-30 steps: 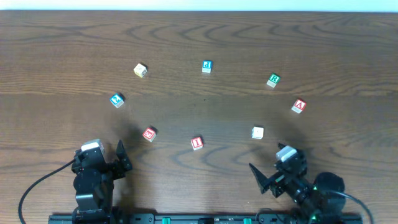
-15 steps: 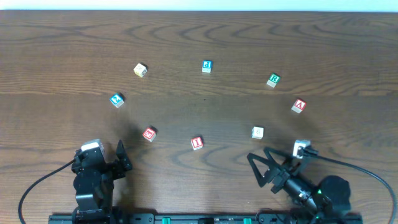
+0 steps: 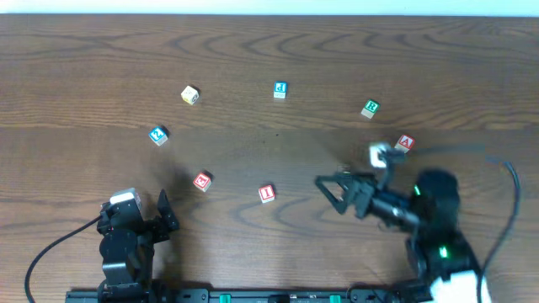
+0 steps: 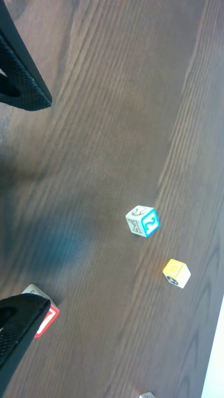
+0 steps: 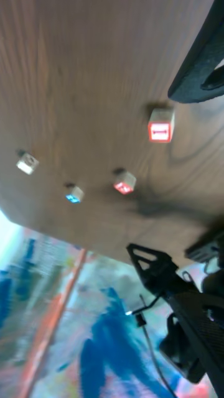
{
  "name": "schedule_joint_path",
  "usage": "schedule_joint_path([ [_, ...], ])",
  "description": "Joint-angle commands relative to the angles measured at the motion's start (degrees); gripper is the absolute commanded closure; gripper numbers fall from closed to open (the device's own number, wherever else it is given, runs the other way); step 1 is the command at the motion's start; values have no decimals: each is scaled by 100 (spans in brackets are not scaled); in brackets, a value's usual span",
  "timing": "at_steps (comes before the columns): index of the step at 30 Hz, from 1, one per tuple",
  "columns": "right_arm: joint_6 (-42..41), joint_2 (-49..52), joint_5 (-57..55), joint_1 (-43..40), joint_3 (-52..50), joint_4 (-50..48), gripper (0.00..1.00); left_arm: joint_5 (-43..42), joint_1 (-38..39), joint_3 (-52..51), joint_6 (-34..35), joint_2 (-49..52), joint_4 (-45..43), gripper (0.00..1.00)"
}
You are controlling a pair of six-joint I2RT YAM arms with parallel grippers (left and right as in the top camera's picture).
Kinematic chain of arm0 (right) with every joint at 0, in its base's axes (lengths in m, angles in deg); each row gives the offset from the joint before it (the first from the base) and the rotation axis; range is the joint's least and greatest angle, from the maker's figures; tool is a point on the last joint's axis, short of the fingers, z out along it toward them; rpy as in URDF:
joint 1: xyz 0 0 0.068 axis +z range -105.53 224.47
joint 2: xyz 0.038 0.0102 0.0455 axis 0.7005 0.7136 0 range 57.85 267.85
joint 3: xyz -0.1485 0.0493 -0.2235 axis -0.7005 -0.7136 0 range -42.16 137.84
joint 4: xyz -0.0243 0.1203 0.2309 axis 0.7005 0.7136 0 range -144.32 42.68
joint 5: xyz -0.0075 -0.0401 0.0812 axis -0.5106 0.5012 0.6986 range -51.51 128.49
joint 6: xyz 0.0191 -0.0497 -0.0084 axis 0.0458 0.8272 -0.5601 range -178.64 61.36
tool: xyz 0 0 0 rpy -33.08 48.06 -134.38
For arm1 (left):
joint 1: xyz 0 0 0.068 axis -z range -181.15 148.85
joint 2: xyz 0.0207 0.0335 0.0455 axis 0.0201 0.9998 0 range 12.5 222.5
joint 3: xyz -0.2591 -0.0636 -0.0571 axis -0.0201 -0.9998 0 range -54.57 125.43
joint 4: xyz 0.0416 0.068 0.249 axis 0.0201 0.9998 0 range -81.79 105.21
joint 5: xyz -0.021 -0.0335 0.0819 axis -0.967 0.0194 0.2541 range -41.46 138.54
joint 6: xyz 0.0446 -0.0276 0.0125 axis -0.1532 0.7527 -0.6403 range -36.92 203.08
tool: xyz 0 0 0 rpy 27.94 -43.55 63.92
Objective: Spell out Ai2
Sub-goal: 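Reach the right gripper to the red 'I' block and grasp it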
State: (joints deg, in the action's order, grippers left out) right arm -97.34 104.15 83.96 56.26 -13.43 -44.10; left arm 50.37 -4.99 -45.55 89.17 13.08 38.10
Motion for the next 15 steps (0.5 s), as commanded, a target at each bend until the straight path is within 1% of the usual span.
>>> schedule_joint_path([
  [1,892,857,-704,621,949,509,4,7,22,-87,-55,-33,-13,5],
  [4,1198,1703,-1864,1362,1869,1384,3,7,22,-87,-55,-33,-13,4],
  [7,1220,2385,-2835,1996,2549,1971,1,7,22,-87,-55,-33,-13,5],
  [11,1147,3204,-3729,2800,3064,2284,1,7,22,-87,-55,-33,-13,5],
  [15,901,3821,-4601,3414,3222,2347,1,7,22,-87,-55,-33,-13,5],
])
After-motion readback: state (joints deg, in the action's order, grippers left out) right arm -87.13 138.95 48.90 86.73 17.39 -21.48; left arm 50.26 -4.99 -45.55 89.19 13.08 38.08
